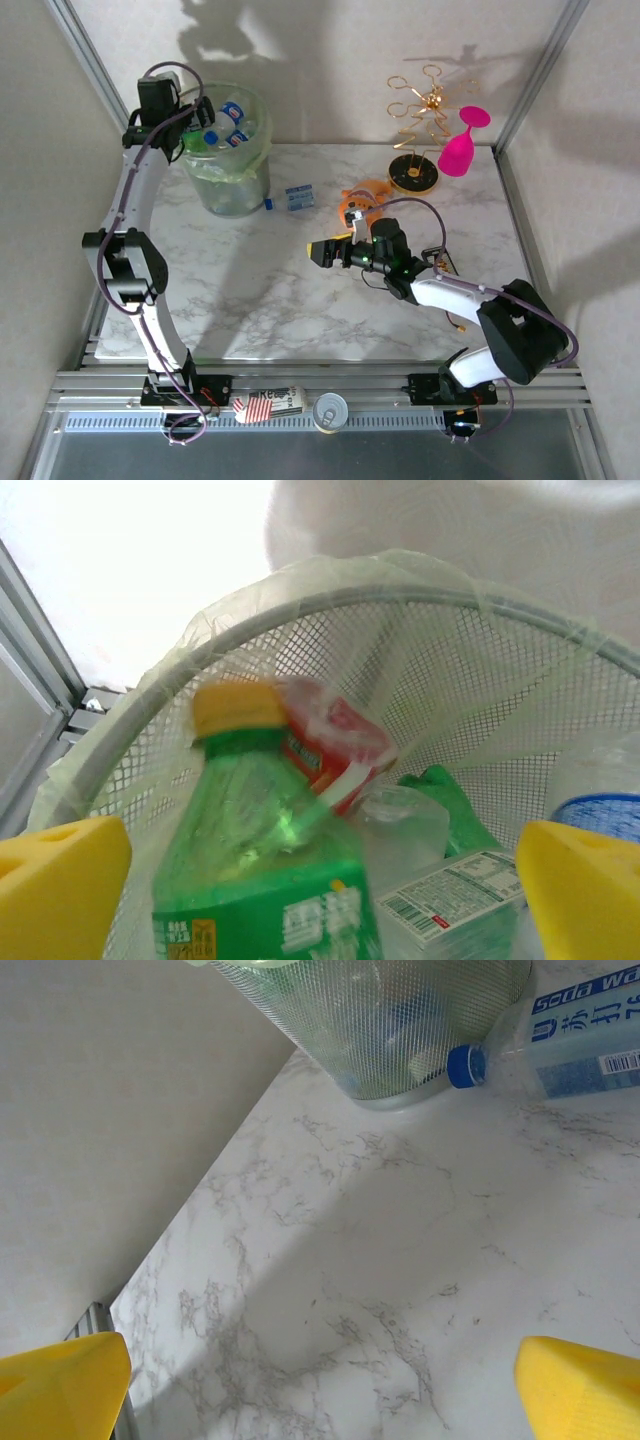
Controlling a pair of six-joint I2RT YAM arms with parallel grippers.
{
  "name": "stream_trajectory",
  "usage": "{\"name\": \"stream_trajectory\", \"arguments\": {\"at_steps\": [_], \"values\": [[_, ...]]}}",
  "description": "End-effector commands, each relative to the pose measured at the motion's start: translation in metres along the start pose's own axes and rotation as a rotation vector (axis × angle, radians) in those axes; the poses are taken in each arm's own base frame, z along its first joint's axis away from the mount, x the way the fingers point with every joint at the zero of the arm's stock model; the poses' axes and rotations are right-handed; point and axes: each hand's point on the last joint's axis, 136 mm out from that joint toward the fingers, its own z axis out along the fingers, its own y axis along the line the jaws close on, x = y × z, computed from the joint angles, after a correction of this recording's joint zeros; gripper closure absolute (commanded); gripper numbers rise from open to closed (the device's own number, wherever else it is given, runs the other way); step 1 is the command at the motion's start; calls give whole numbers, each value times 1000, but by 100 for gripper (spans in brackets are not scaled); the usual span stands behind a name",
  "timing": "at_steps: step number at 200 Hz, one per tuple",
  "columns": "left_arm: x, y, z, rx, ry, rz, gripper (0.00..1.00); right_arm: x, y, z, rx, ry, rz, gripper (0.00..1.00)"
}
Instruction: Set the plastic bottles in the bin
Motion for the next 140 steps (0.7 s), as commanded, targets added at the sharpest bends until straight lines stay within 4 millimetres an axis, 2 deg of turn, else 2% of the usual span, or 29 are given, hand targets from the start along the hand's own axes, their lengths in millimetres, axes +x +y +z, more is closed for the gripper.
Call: {"name": "stream_trajectory", "arguments": {"at_steps": [1, 33, 45, 61, 84, 106, 123, 140], "values": [[-31, -13, -39, 50, -67, -32, 0, -8, 6, 4, -1, -16, -25, 1], [-64, -47, -91, 180, -185, -85, 1, -15, -4, 1, 73, -48, -26, 1], [-67, -66, -109, 248, -210, -95, 0, -18, -10, -3, 114, -67, -33, 1], [-60, -96, -126, 341, -215, -89, 0, -24, -18, -8, 176, -89, -40, 1], [-34, -143, -142, 459, -193, -61, 0, -29, -42, -19, 331, -108, -32, 1], [3, -186, -147, 557, -141, -33, 0, -34, -66, -34, 449, -133, 6, 1], [34, -213, -142, 603, -95, -11, 0, -37, -76, -46, 474, -154, 32, 1], [65, -231, -129, 586, -36, 41, 1, -40, -82, -59, 492, -180, 50, 1]]}}
